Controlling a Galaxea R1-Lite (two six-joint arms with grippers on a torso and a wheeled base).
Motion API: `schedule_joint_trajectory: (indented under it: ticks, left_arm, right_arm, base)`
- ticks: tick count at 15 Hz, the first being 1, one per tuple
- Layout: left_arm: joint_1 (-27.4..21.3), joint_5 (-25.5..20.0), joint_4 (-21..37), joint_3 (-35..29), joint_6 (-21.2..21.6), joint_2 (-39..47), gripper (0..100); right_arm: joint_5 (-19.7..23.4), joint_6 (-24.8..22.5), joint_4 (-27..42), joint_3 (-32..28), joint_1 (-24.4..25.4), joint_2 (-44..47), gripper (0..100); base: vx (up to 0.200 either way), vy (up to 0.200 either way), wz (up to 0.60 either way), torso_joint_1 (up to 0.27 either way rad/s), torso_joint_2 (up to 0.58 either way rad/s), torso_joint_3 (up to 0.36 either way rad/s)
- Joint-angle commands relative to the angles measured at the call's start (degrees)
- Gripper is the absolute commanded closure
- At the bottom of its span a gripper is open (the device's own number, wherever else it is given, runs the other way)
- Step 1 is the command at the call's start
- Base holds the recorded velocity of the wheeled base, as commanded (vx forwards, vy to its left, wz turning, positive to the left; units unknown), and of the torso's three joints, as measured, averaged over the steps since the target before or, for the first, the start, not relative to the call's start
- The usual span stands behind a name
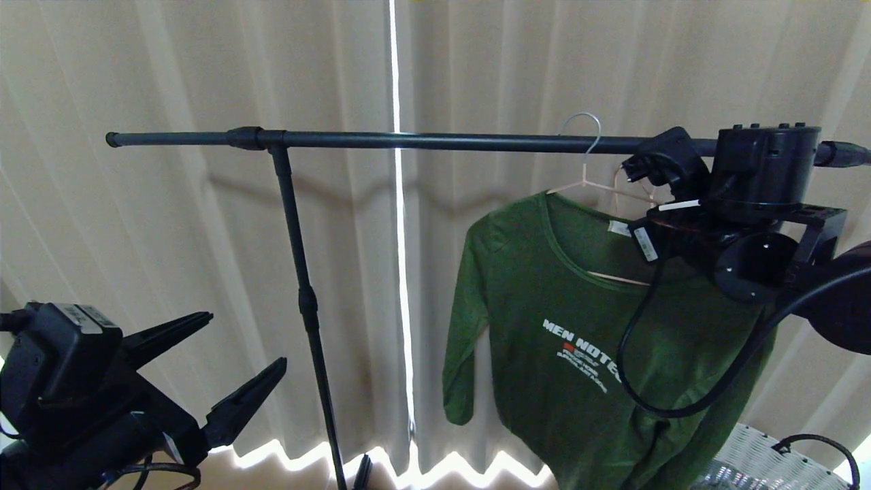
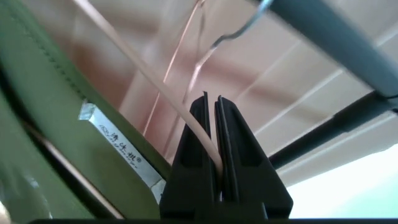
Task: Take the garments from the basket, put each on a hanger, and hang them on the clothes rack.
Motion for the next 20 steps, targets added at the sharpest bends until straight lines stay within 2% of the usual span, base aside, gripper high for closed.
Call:
schedule_joint_trajectory:
  ticks: [1,13,14,20]
  left_arm:
    - [-0.3,0.0,0.0,0.1,0.0,0.0,0]
    - [-0.3,0.0,0.0,0.2,0.5,-0.1,0]
    - [-0.3,0.0,0.0,0.2,0.5,-0.1,0]
    - [-0.3,0.0,0.0,0.1,0.5,-0.1,0]
  right_arm:
    - [0.0,-0.1,-0.1,-0.3,0.2,1.2,100]
    - [0.1,-0.1,-0.1,-0.6,4.6,3.0,100]
    - [0.1,-0.1,-0.1,-0.6,4.7,3.0,0]
    - [2.2,0.6,-0.9,0.1,5.6,2.3,0]
  base:
    - [0.0,0.0,0.0,0.0,0.0,0.0]
    - [0.0,0.0,0.0,0.0,0.0,0.0]
    - [0.0,0.0,0.0,0.0,0.0,0.0]
    - [0.0,0.0,0.0,0.0,0.0,0.0]
